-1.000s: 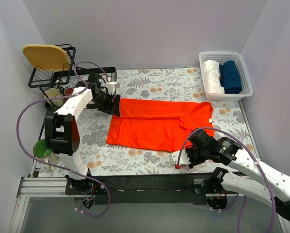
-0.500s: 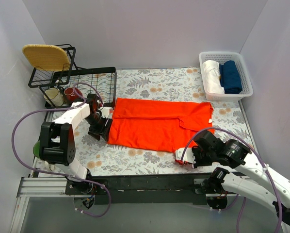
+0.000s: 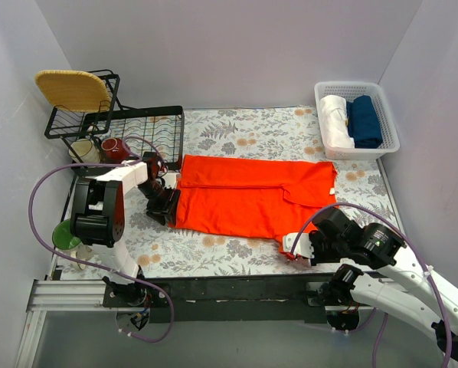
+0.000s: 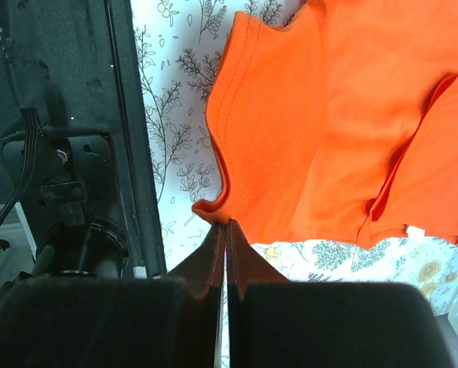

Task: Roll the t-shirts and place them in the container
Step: Fold the T-shirt at the center of the board.

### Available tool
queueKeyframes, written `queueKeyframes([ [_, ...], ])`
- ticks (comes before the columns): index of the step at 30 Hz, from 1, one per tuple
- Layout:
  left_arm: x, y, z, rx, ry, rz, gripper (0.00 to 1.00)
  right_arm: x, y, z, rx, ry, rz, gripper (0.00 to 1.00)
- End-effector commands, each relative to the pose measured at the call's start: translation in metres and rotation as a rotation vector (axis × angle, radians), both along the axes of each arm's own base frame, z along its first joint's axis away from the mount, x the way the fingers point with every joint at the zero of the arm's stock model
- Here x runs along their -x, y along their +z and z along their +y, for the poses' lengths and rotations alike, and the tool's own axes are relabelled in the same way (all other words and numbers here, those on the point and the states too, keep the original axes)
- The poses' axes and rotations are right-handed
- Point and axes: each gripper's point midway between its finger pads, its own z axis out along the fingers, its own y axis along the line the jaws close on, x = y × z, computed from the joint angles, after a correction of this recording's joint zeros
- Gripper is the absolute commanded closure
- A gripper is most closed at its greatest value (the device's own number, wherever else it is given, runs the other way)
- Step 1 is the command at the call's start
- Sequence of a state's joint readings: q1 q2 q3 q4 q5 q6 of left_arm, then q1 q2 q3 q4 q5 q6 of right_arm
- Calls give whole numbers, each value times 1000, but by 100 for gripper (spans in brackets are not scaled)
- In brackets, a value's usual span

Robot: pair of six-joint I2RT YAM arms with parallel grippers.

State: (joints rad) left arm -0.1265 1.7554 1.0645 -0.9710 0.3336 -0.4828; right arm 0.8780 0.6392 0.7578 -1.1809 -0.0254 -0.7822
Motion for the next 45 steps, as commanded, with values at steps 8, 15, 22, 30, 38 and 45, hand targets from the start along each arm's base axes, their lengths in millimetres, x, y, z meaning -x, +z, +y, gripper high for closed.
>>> queueKeyframes([
  [8,6,-7,-15,40,1,19,72,0,2,-6,1,-34,-10,99],
  [15,25,-2,-8,19,-36,72,89,2,-6,-19,33,-61,-24,99],
  [22,17,25,0,-12,-85,8,100,7,-2,-34,53,-92,-39,99],
  [30,26,44,-6,32,-100,86,100,5,4,-41,22,-124,-98,99],
  [38,-13,55,-14,42,-85,4,100,-26,21,-39,32,-160,-240,99],
  [45,-40,54,-17,39,-97,-19,100,-50,30,-31,33,-178,-338,99],
])
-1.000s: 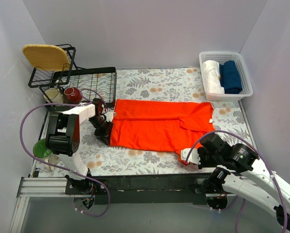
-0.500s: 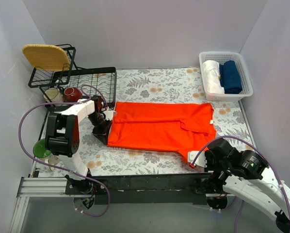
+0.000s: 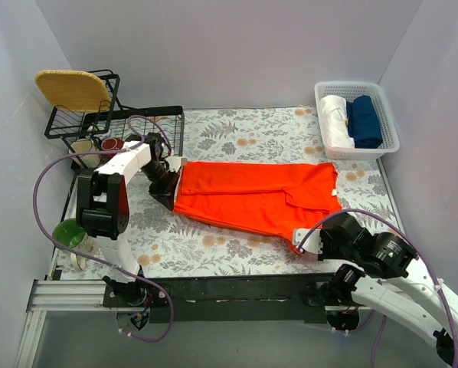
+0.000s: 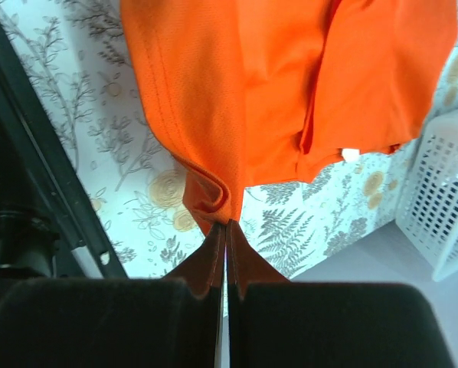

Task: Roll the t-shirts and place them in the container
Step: Fold the T-shirt at the center of the board.

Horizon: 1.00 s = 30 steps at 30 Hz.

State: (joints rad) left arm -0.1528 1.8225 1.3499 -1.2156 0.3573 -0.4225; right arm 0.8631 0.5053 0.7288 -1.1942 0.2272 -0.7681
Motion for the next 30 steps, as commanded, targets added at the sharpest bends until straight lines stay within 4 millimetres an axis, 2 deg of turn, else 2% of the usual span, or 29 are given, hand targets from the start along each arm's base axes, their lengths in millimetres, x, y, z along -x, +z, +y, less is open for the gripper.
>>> queueKeyframes([
  [1,-15,4,-4,11,-20,-32,100,-26,19,10,-28,-27,-120,99],
  [10,-19,1,-5,19,-18,-33,100,-40,12,39,-107,-86,-74,99],
  [15,-19,0,-4,11,-14,-33,100,-50,26,60,-199,-136,-55,99],
  [18,-20,2,-4,8,-7,-37,100,-53,30,55,-205,-183,-58,99],
  [22,-21,1,-5,6,0,-31,100,-61,29,35,-197,-282,-83,99],
  [25,-21,-2,-5,6,2,-20,100,-66,19,23,-189,-351,-75,99],
  [27,-22,-3,-6,8,3,-13,100,-74,13,24,-191,-382,-67,99],
  [30,-26,-1,-6,7,2,-15,100,-90,15,29,-222,-434,-75,99],
])
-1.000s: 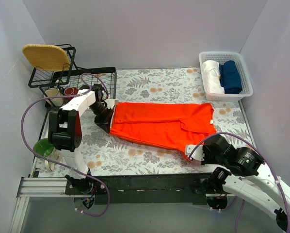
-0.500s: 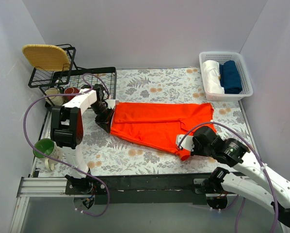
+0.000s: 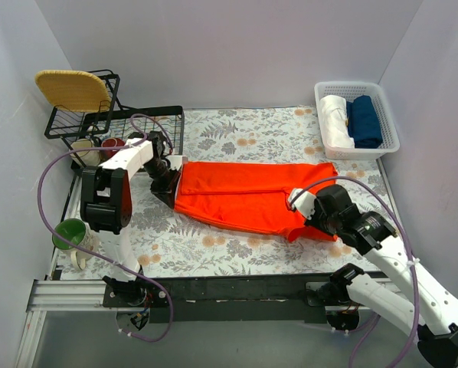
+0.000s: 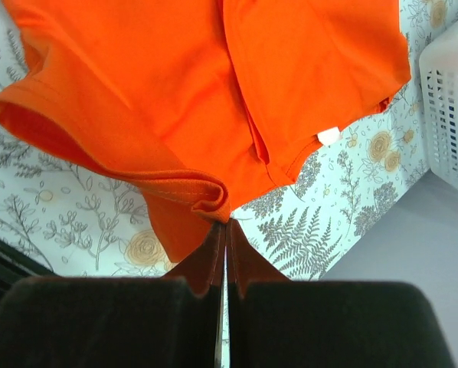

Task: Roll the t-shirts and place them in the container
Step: Fold the T-shirt at the center of the board.

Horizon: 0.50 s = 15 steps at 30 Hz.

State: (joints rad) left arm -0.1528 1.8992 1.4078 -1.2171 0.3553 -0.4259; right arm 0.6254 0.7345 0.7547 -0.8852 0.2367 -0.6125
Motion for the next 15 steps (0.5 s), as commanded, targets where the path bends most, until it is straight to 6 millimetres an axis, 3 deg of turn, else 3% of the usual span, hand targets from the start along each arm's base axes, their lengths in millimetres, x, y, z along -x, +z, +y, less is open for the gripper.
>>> queueKeyframes([
  [1,-14,9,-4,9,-1,-37,100,-28,5,13,-88,-83,-30,99],
  [6,-19,11,-1,-7,-5,-42,100,-49,15,12,-175,-187,-12,99],
  [15,-35,12,-2,-23,14,-57,100,-83,28,-28,-181,-273,-67,99],
])
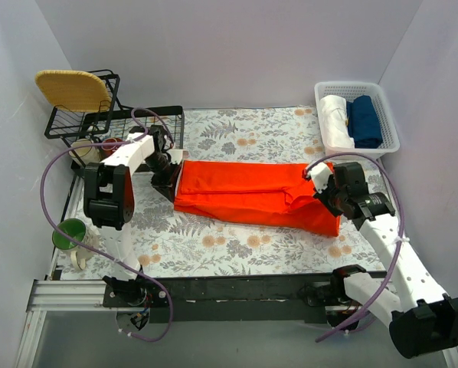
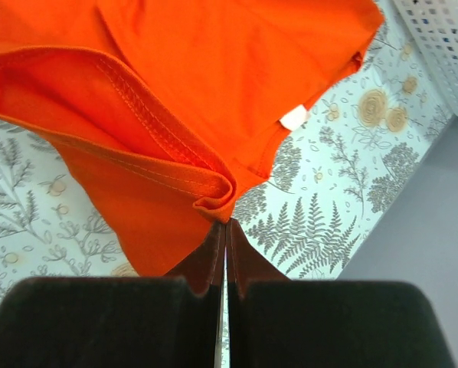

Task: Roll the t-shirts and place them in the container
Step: Fold the T-shirt at the center of the board.

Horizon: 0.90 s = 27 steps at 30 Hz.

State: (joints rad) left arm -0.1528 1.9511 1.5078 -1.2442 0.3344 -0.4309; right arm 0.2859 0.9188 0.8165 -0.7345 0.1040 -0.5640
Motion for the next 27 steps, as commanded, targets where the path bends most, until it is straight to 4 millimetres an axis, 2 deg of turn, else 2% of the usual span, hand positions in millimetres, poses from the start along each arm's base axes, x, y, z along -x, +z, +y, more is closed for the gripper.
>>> queueKeyframes([
  [1,-17,8,-4,0,14,-37,100,-37,32,-5,-32,4,-126,99],
  [5,-33,10,-9,12,23,-55,100,-53,38,-4,-41,-1,-145,99],
  [12,-57,10,-9,-19,30,-93,100,-76,31,0,-33,7,-142,99],
  [21,-60,6,-5,-47,43,-93,100,-98,16,1,2,42,-141,99],
  [27,-67,6,-6,-46,56,-106,100,-119,14,-2,21,47,-165,99],
])
